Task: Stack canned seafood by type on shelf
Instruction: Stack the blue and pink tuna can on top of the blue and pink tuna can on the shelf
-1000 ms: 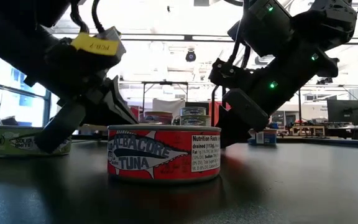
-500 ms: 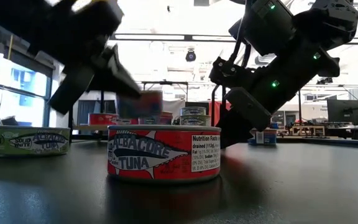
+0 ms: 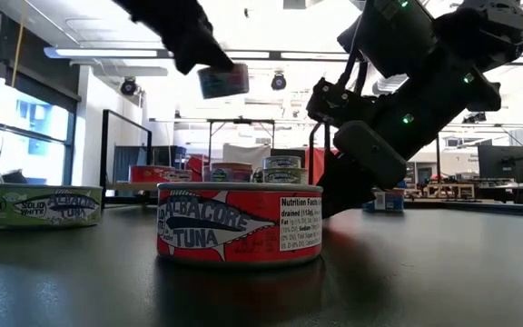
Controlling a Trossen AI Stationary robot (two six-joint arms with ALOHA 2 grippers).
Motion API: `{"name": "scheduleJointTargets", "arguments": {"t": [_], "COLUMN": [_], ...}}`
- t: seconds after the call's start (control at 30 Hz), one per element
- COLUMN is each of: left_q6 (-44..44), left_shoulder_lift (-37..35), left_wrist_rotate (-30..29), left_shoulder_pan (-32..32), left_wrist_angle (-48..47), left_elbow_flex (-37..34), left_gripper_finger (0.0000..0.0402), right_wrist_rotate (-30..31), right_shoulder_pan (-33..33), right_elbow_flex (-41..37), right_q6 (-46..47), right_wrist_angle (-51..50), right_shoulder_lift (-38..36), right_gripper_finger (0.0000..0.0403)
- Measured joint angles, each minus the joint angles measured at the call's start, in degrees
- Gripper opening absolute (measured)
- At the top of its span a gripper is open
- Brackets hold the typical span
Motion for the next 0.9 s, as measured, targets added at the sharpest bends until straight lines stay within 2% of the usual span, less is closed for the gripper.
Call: {"name": "scheduleJointTargets", "arguments": {"t": [0.17, 0.33, 0.53, 0.9], "left_q6": [3.39, 5.98, 7.96, 7.97], "left_shoulder_lift": [-2.49, 0.27, 5.09, 11.3], "left_wrist_rotate": [13.65, 26.17, 34.86, 33.9], "left_shoulder_pan": [15.14, 29.48, 38.77, 42.48], "left_wrist_angle": [0.09, 3.07, 9.09, 9.98], "left_elbow_flex": [0.8, 1.13, 1.15, 1.15], "left_gripper_finger": [0.0, 0.0, 0.0, 0.0], "right_wrist_rotate": [0.05, 0.12, 0.26, 0.47], "right_shoulder_pan": [0.3, 0.27, 0.27, 0.25], "right_elbow_flex": [0.0, 0.0, 0.0, 0.0], "right_q6": [-0.76, -1.44, -1.46, -1.43], "right_wrist_angle": [0.13, 0.22, 0.22, 0.15], "right_shoulder_lift": [0.0, 0.0, 0.0, 0.0], "right_gripper_finger": [0.0188, 0.0188, 0.0188, 0.0188]}}
